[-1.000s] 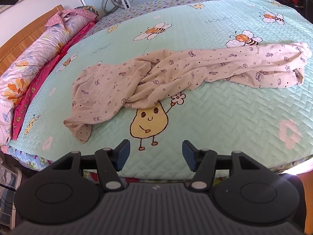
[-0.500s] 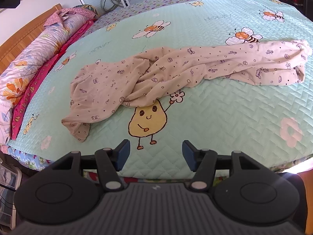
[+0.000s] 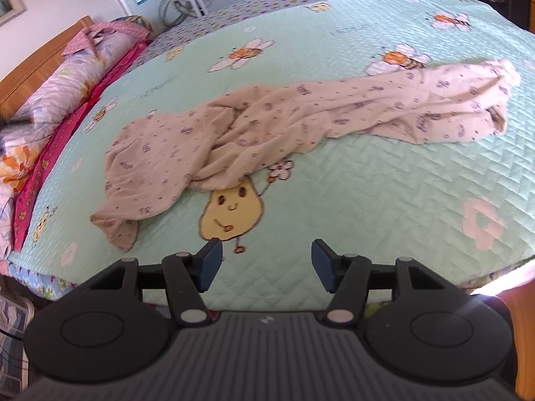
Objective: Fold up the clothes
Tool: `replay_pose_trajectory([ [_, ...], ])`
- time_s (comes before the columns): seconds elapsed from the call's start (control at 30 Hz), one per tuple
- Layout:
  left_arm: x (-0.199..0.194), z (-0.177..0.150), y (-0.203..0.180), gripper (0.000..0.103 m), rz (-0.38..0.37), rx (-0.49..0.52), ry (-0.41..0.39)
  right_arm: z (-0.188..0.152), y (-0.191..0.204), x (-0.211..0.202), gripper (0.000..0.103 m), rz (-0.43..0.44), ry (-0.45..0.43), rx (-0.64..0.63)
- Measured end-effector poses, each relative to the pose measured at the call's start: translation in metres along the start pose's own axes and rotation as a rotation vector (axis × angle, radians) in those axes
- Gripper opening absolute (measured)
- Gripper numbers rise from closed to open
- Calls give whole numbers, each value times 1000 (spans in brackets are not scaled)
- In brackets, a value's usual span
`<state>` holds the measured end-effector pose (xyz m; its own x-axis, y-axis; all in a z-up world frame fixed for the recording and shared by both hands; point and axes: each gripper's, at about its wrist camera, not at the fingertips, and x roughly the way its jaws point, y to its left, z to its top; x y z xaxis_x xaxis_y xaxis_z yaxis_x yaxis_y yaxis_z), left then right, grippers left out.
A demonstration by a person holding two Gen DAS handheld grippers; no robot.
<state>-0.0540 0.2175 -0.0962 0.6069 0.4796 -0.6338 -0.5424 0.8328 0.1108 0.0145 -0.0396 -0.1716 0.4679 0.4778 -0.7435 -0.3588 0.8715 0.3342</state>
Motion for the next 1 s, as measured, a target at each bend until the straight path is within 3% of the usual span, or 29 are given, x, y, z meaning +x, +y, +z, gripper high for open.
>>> replay_pose_trajectory([
  [0.1,40,-28,15,75,51,-16,95,0,-7,7,61,-11,13,21],
  [0.27,76,-58,20,75,23,-31,149,-3,-9,21,61,-10,46,23],
  [0.47,110,-59,21,75,-15,-131,198,-4,-12,36,61,-17,80,28],
  [0.6,130,-56,9,73,11,-91,218,-1,-19,44,61,-20,92,46],
  [0.67,133,-59,5,66,23,-59,208,2,-22,46,61,-18,90,55],
  [0.7,131,-60,4,48,5,-48,195,4,-23,47,61,-17,88,59],
  [0.73,129,-60,4,23,-5,-34,190,6,-24,47,61,-16,85,60],
  [0.8,125,-59,9,0,-12,-33,172,10,-26,47,61,-17,77,63],
  [0.87,118,-56,19,0,-6,-61,144,13,-28,45,61,-17,68,68],
  [1.0,90,-37,57,0,79,-88,22,16,-35,36,61,-18,43,86],
])
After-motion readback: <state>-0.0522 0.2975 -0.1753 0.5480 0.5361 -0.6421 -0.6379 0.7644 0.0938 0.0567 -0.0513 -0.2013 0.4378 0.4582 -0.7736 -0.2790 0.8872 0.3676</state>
